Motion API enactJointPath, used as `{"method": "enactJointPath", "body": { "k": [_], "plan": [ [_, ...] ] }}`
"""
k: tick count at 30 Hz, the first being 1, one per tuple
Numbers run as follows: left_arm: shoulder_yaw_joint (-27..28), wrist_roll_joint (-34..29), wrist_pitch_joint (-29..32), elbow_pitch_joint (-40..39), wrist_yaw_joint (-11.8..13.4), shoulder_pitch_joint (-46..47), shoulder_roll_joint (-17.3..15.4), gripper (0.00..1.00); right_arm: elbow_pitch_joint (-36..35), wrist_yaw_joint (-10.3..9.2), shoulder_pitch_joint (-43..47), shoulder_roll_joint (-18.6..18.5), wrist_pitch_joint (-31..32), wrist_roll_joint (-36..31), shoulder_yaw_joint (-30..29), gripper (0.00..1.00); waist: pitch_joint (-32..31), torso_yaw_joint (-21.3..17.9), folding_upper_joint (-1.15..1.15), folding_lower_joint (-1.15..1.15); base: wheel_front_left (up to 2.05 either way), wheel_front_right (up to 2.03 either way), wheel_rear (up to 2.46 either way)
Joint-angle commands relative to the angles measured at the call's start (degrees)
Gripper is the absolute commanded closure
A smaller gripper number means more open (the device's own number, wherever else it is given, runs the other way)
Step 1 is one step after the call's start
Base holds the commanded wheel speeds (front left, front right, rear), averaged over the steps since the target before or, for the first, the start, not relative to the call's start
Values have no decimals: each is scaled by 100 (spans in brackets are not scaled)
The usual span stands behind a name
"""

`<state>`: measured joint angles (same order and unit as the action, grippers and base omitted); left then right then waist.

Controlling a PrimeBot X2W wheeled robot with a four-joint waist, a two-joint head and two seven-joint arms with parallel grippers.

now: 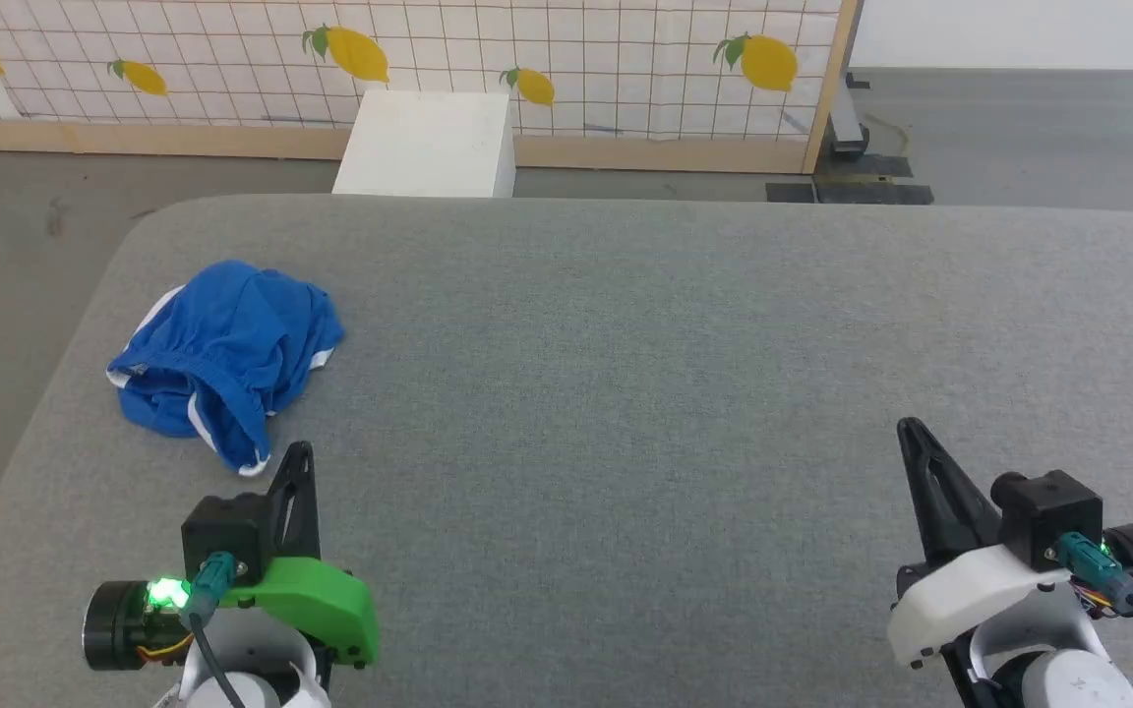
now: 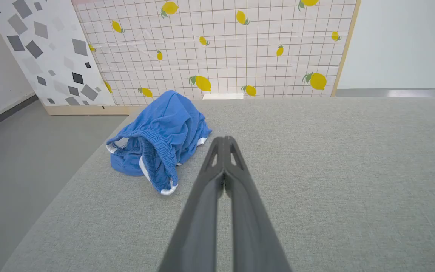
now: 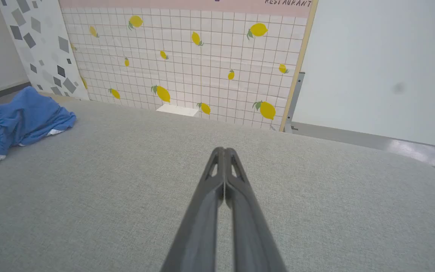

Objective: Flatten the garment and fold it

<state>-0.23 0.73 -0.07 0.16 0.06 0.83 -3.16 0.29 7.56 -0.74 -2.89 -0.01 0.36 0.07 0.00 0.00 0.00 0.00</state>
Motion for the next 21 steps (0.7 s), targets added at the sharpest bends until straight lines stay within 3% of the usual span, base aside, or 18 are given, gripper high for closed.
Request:
{"method": "enactJointPath", "body": {
  "k": [1, 21],
  "plan": [
    [23, -73, 7, -16, -6, -83, 28, 100, -29, -8, 74, 2, 1, -36, -7, 100, 0, 0, 0, 0, 0, 0, 0],
    [23, -73, 7, -16, -6, -83, 28, 100, -29, -8, 74, 2, 1, -36, -7, 100, 0, 0, 0, 0, 0, 0, 0]
  ]
}}
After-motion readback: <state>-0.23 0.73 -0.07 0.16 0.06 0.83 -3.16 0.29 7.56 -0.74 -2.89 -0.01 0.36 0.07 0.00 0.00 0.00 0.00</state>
